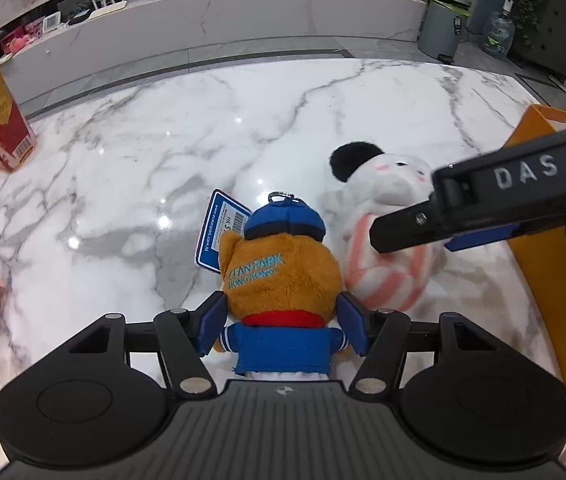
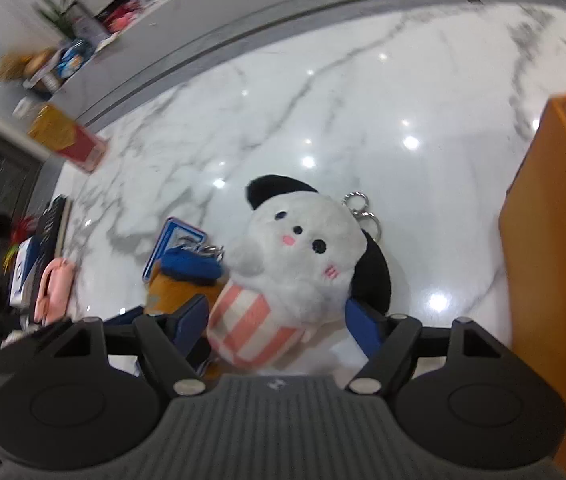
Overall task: Organize objects
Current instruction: 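Grasp the brown bear plush with the left tool while the right tool grasps the dog plush, then carry both plush toys over the orange box and lower them inside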
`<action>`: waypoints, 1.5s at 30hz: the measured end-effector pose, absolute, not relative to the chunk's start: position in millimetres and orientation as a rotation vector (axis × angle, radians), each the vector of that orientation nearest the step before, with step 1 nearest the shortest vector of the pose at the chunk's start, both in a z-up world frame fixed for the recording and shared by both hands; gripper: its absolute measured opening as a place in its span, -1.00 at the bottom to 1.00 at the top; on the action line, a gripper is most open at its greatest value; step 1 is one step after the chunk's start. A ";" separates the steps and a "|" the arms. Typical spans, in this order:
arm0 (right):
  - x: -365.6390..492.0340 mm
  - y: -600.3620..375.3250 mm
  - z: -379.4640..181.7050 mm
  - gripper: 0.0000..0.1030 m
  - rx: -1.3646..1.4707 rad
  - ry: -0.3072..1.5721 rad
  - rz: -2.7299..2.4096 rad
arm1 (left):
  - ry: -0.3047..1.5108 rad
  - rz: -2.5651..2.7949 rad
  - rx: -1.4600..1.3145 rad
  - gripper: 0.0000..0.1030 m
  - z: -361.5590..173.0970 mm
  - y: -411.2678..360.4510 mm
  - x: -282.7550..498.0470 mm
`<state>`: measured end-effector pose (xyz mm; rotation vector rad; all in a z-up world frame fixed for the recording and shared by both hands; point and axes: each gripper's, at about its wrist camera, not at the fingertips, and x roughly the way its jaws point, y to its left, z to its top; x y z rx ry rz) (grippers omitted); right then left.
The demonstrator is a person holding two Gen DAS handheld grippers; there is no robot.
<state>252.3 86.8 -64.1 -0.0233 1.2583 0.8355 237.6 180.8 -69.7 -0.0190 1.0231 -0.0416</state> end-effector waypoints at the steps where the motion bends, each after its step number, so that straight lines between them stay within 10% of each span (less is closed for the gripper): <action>1: 254.0 88.7 -66.8 0.53 -0.010 1.265 0.823 | 1.017 -0.044 -0.030 0.38 -70.3 182.5 237.7; 24: 236.2 46.3 -18.3 0.20 -0.121 1.093 1.021 | 0.894 0.003 -0.065 -0.06 -42.7 167.2 214.3; 35: 239.7 -76.0 65.7 0.20 -0.051 0.801 1.096 | 0.697 -0.160 -0.074 -0.06 73.9 77.9 195.6; 45: 286.6 -176.7 61.8 0.20 -0.220 0.722 0.896 | 0.730 -0.271 -0.045 -0.06 71.1 -34.0 238.3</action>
